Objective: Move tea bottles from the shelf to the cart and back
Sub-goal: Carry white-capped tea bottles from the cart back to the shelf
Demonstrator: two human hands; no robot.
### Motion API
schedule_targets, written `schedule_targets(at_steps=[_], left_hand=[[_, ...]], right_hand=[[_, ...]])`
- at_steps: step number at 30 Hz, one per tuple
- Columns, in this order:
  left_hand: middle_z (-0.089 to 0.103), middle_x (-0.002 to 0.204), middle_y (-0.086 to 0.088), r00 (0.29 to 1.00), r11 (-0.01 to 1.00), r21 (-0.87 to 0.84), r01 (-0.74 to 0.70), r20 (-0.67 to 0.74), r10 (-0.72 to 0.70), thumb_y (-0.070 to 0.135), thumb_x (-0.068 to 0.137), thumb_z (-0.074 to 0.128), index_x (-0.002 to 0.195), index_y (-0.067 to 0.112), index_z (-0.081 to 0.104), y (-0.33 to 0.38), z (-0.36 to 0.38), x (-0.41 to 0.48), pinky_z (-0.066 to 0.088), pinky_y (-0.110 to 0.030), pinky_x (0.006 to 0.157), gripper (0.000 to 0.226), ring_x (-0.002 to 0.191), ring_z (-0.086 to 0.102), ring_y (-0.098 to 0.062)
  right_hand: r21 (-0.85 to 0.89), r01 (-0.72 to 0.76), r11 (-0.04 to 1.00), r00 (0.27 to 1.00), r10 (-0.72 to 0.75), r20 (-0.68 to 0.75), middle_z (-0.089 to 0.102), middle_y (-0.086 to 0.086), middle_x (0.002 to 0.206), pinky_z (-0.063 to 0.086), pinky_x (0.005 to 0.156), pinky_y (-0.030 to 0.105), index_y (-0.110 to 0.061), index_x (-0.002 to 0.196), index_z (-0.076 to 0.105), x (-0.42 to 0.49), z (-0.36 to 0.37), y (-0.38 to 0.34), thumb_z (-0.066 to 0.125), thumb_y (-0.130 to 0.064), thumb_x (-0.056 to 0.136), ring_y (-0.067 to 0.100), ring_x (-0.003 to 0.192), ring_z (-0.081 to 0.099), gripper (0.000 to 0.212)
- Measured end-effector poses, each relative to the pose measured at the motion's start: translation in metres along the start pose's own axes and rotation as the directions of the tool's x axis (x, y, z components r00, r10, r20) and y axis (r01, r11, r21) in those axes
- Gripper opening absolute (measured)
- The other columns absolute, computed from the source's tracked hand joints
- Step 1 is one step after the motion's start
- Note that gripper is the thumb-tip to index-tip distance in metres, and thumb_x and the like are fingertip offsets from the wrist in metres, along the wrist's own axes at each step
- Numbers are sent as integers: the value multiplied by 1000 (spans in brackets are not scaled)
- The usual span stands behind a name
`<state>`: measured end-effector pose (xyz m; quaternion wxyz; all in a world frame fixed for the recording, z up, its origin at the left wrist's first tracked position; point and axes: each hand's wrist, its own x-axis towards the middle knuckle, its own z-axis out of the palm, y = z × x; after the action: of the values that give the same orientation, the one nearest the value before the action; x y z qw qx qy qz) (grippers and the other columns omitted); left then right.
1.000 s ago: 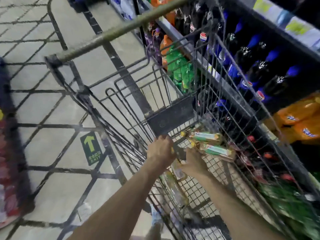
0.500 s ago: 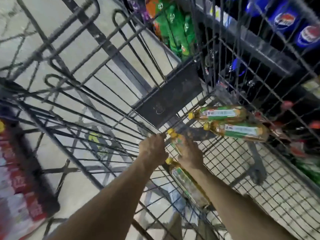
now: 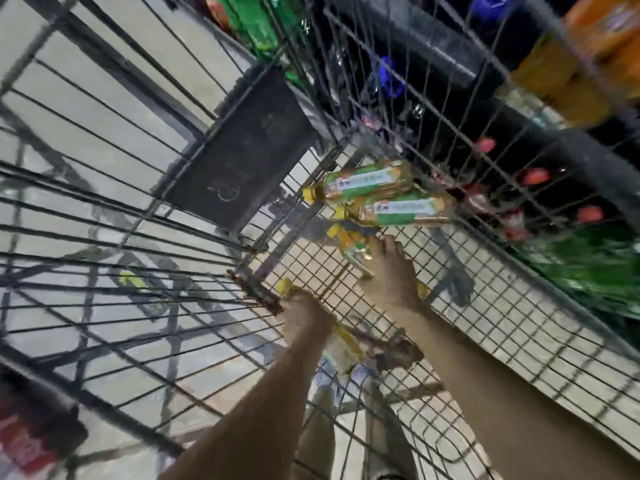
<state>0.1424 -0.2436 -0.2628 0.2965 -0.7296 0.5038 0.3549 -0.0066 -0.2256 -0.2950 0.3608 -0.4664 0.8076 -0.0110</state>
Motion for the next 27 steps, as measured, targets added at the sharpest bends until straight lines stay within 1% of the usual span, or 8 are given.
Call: schedule_targets(at_steps=[6, 8, 12, 15, 19, 22, 24, 27], left_hand=[[23, 156, -19, 999, 950, -311, 11, -36, -24, 30, 74, 87, 153, 2, 1, 21, 29, -11, 23, -42, 118, 120, 143, 26, -38], [22, 156, -19, 999, 943, -331, 29, -31, -41, 24, 75, 86, 155, 6, -7, 21, 39, -7, 27, -44, 116, 124, 141, 29, -40], [33, 148, -18, 998, 937, -344, 55, -17, -64, 16, 72, 87, 152, 10, 4, 19, 41, 1, 43, -52, 108, 116, 129, 46, -42], [51, 130, -16, 998, 921, -387, 52, -6, -59, 8, 72, 84, 140, 9, 24, 20, 28, -1, 52, -45, 96, 91, 111, 59, -37], [59, 102, -6, 999, 898, -441, 6, 45, 16, 8, 74, 82, 124, 11, 35, 22, 4, -10, 47, -28, 62, 68, 72, 55, -16], [58, 91, 0, 991, 877, -475, -65, 73, 112, 10, 74, 82, 127, 11, 37, 27, -16, -25, 52, -29, 62, 69, 71, 58, -11], [60, 94, -1, 978, 852, -509, -123, 81, 190, 14, 74, 84, 128, 12, 36, 31, -30, -41, 59, -35, 71, 73, 77, 65, -15], [61, 99, 1, 945, 799, -548, -247, 44, 323, 20, 75, 86, 126, 14, 35, 34, -50, -66, 55, -22, 59, 73, 76, 66, -10]], right_hand=[[-92, 25, 995, 999, -27, -30, 32, 13, 147, 47, 97, 45, -17, 152, 25, -6, 4, 11, 79, -21, 80, 29, 128, 43, 91], [-88, 20, 996, 999, -24, -37, 34, 11, 144, 47, 99, 45, -15, 148, 30, -6, 5, 14, 79, -19, 78, 27, 127, 43, 86], [-5, -19, 1000, 998, 18, -58, 43, 8, 133, 50, 98, 44, -11, 137, 43, -4, 3, 16, 82, -19, 74, 25, 119, 50, 74], [190, -98, 977, 995, 101, -2, 52, 3, 119, 55, 88, 35, -13, 128, 51, -4, -5, 19, 84, -20, 72, 21, 105, 59, 65], [535, -235, 811, 972, 184, 149, 65, -4, 96, 48, 63, 18, -17, 111, 58, -21, -18, 21, 88, -19, 68, 9, 81, 63, 53], [699, -296, 651, 955, 216, 204, 69, 1, 100, 57, 66, 25, -16, 115, 57, -42, -27, 16, 86, -16, 71, 13, 84, 69, 53], [763, -320, 561, 946, 240, 220, 70, 3, 104, 57, 68, 28, -17, 119, 56, -59, -38, 8, 82, -16, 76, 18, 89, 70, 50], [831, -298, 469, 945, 271, 185, 70, 1, 100, 53, 67, 23, -19, 112, 58, -86, -58, -3, 78, -13, 81, 19, 92, 69, 38]])
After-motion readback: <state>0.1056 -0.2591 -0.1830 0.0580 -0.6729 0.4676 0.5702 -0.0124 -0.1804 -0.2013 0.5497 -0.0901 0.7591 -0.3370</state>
